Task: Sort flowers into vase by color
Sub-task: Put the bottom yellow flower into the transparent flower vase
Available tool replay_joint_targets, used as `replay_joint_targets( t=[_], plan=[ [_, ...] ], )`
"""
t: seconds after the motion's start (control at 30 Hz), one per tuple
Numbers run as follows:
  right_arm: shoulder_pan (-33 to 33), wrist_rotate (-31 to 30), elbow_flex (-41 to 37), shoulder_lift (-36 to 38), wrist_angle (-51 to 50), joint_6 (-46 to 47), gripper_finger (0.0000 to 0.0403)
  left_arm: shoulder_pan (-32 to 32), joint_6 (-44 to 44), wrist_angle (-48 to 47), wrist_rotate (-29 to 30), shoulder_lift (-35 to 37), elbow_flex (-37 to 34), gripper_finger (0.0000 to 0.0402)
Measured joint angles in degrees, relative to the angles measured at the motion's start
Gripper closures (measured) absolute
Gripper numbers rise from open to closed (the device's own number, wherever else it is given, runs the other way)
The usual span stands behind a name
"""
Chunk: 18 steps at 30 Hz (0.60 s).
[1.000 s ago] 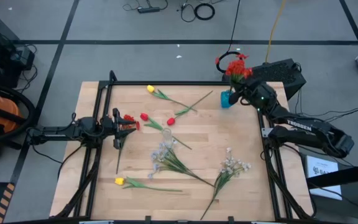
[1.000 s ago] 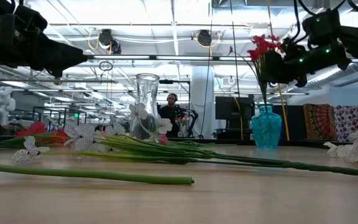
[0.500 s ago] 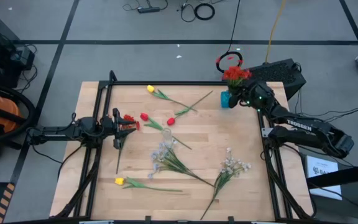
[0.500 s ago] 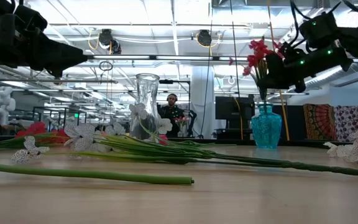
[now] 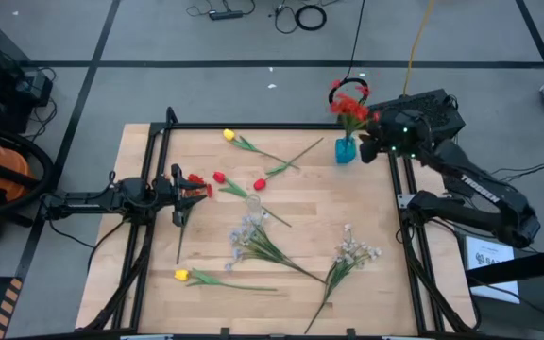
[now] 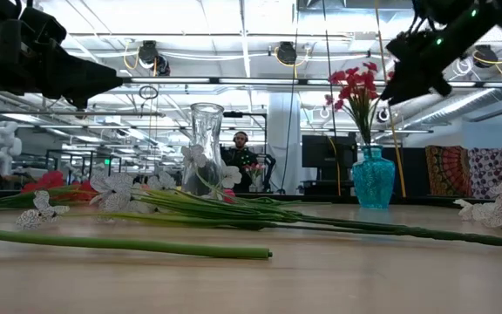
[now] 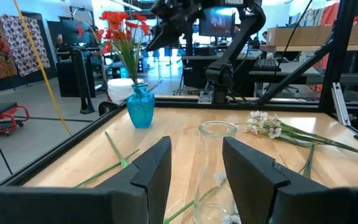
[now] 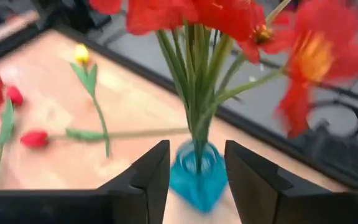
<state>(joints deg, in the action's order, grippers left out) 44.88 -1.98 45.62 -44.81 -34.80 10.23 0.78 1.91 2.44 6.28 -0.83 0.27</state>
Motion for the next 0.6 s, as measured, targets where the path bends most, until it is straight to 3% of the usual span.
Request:
replay_joint_targets(
  t=[0.2,0.33,0.47,0.6],
  plan=[
    [0.0,-0.8,7.47,0.01,-16.44,11.73,0.0287,-0.01,0.01,0.0,0.0,0.01,0.0,0.0252],
    [-0.61,0.0,8.14,-0.02,-26.93,19.21,0.033,0.02,0.01,0.0,0.0,0.0,0.0,0.0252],
    [-3.67,1.98,8.14,-0.03,-36.4,23.99,0.0392,-0.01,-0.01,0.02,-0.02,-0.01,0.0,0.0252],
    [-9.11,2.34,8.14,0.04,-38.89,30.84,0.0395,0.02,-0.01,0.02,0.0,-0.02,0.0,0.0252]
  ],
)
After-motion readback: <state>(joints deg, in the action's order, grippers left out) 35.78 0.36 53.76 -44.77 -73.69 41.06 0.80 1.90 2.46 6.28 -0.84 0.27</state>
